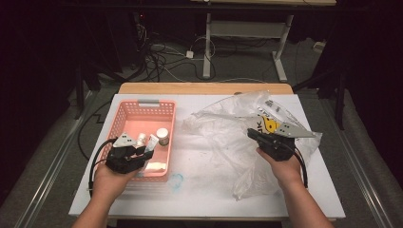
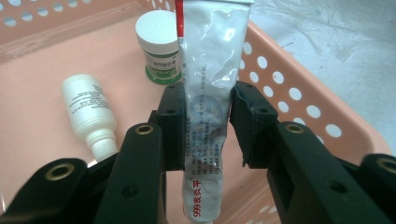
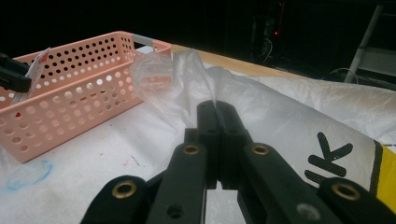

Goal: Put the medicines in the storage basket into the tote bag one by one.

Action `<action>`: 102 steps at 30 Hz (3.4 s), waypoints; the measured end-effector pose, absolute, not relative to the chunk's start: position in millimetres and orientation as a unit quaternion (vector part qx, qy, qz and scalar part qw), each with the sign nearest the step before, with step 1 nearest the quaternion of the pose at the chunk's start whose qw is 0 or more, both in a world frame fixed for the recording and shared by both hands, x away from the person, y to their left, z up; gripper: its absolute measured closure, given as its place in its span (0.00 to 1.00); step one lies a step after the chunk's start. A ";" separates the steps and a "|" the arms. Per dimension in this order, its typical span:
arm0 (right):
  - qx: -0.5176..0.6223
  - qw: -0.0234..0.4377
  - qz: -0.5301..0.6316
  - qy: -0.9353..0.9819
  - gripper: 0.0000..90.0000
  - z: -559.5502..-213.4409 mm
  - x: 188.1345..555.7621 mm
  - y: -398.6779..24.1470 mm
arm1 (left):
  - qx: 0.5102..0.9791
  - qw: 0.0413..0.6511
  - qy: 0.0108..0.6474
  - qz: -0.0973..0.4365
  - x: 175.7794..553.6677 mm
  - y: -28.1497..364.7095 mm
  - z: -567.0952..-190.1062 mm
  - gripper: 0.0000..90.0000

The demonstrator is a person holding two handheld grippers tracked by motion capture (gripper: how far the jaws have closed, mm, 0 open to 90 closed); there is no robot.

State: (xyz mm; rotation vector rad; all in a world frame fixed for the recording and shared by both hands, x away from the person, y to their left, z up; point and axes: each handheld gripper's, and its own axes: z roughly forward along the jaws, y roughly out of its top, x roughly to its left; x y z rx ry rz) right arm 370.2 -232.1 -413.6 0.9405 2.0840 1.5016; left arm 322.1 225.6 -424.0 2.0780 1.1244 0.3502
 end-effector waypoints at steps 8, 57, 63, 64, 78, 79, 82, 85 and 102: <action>0.335 0.205 0.539 0.745 1.00 -412.8 369.3 -232.1 | 0.796 0.389 0.440 0.146 320.2 226.2 -421.3 0.72; 0.326 0.214 0.549 0.739 1.00 -405.8 364.3 -232.7 | 0.796 0.473 0.352 0.138 326.6 137.7 -359.3 0.72; 0.324 0.217 0.544 0.743 1.00 -407.1 359.0 -228.8 | 0.804 0.476 0.335 0.120 327.6 112.9 -367.2 0.72; 0.324 0.217 0.544 0.743 1.00 -407.1 359.0 -228.8 | 0.804 0.476 0.335 0.120 327.6 112.9 -367.2 0.72; 0.325 0.219 0.541 0.744 1.00 -398.0 337.9 -218.4 | 0.821 0.480 0.292 0.100 327.5 64.4 -382.7 0.72; 0.321 0.221 0.544 0.743 1.00 -396.7 337.1 -218.2 | 0.826 0.475 0.286 0.102 326.8 58.0 -385.1 0.72; 0.321 0.221 0.550 0.738 1.00 -396.7 336.8 -218.2 | 0.827 0.474 0.285 0.102 327.7 52.9 -388.0 0.72; 0.318 0.218 0.554 0.738 1.00 -399.3 338.6 -215.1 | 0.827 0.473 0.289 0.099 331.4 45.9 -393.2 0.72; 0.312 0.222 0.572 0.725 1.00 -390.5 341.8 -222.4 | 0.828 0.449 0.323 0.093 363.8 18.2 -434.9 0.72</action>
